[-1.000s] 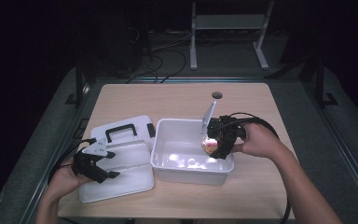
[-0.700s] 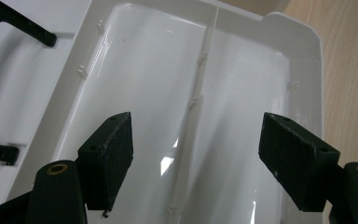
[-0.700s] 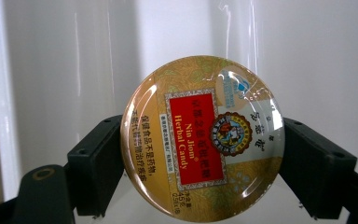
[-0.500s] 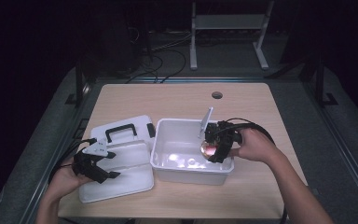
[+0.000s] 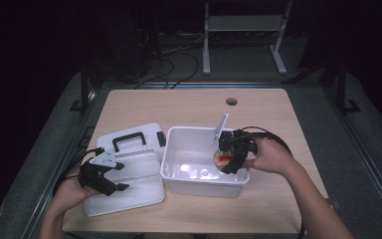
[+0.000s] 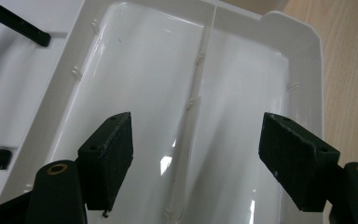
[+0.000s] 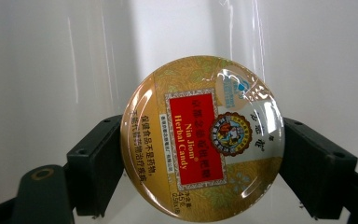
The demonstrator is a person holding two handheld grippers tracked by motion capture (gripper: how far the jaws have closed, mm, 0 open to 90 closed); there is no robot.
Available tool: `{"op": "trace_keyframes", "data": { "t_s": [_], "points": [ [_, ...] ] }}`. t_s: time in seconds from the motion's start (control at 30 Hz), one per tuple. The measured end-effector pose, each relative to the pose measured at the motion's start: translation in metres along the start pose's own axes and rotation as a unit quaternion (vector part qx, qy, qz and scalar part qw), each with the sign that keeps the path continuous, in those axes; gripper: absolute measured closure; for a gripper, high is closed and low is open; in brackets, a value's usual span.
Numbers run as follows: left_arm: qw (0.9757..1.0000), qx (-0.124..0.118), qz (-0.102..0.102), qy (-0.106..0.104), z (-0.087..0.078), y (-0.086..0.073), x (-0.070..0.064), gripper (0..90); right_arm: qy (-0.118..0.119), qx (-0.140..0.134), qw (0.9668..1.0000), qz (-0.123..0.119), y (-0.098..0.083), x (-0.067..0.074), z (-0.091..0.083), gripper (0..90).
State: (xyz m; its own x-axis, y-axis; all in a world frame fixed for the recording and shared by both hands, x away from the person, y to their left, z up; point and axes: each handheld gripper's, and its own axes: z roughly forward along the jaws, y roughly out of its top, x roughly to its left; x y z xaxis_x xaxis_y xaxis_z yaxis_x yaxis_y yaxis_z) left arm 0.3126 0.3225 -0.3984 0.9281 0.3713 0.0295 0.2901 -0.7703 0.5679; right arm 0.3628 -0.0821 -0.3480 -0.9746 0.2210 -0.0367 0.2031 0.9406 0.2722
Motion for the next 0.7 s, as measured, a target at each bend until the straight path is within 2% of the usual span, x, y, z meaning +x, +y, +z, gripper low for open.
{"op": "trace_keyframes", "data": {
  "t_s": [0.23,0.37,0.7],
  "points": [
    [1.0000,0.000,0.000,0.001,0.000,0.000,0.000,25.6,0.002,0.002,1.0000,0.006,0.002,-0.001,0.001,18.9],
    [1.0000,-0.004,-0.002,0.004,-0.002,-0.001,0.001,25.6,-0.004,-0.020,0.9998,0.008,0.004,-0.001,-0.007,20.0],
    [1.0000,-0.004,-0.002,0.005,-0.001,-0.001,0.000,25.1,-0.013,-0.030,0.9994,0.005,0.001,0.001,-0.015,20.9]
  ]
}}
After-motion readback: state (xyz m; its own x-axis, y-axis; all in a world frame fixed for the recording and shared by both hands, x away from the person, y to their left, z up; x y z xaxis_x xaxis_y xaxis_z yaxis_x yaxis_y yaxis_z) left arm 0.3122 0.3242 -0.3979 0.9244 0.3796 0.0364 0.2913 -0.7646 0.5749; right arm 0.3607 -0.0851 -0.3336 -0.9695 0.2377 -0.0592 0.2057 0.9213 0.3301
